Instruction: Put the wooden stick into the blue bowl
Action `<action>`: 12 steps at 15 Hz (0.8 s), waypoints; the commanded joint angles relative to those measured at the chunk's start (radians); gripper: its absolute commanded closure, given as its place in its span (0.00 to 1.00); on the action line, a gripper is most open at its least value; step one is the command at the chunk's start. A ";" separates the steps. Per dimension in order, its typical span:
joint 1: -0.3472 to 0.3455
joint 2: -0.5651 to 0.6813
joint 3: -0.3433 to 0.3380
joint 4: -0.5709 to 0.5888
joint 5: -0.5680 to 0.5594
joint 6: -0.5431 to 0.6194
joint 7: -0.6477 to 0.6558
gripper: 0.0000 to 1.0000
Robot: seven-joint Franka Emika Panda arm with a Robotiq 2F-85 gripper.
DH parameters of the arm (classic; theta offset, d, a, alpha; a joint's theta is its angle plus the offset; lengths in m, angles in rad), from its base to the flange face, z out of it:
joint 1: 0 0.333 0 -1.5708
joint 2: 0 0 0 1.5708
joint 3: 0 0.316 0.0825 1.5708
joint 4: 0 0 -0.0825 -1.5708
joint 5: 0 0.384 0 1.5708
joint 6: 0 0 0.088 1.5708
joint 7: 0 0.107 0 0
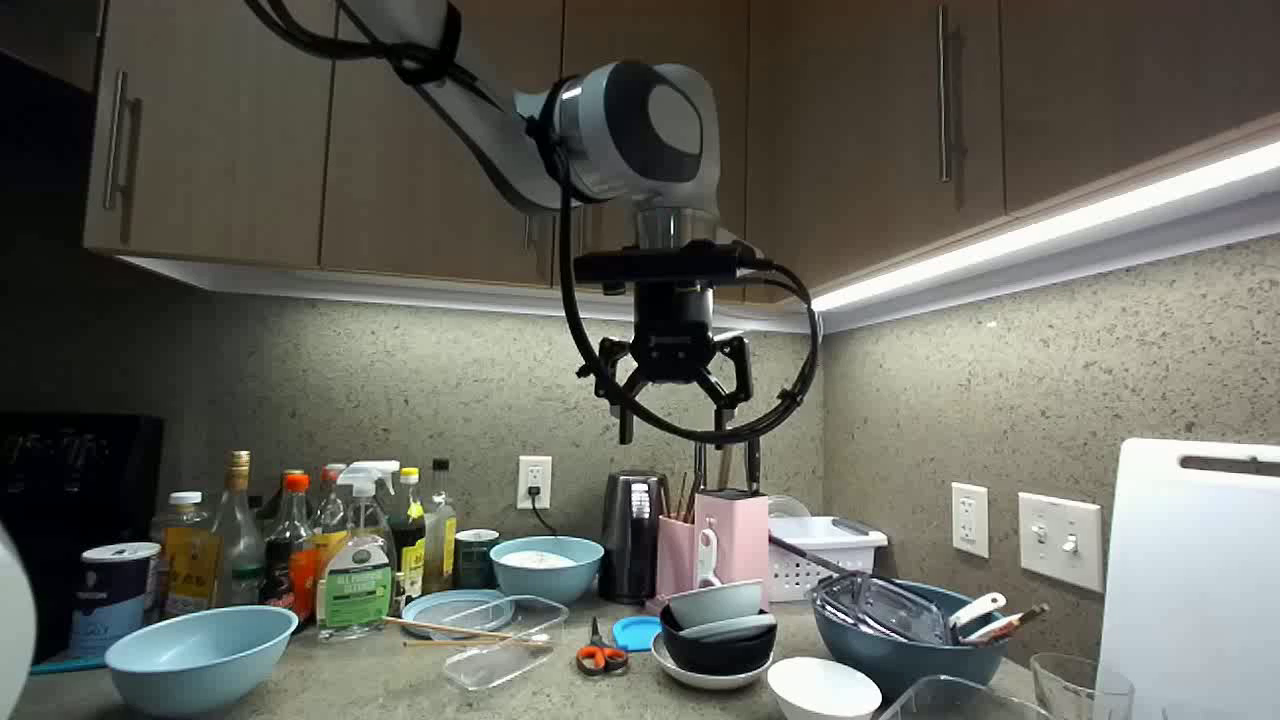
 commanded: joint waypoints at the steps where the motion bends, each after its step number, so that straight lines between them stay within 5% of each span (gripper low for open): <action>1: -0.014 0.002 0.012 0.003 0.005 -0.003 -0.004 0.00; 6: 0.008 0.026 0.034 0.014 0.012 -0.011 -0.005 0.00; 12: 0.104 0.149 0.231 0.030 -0.003 0.047 0.217 0.00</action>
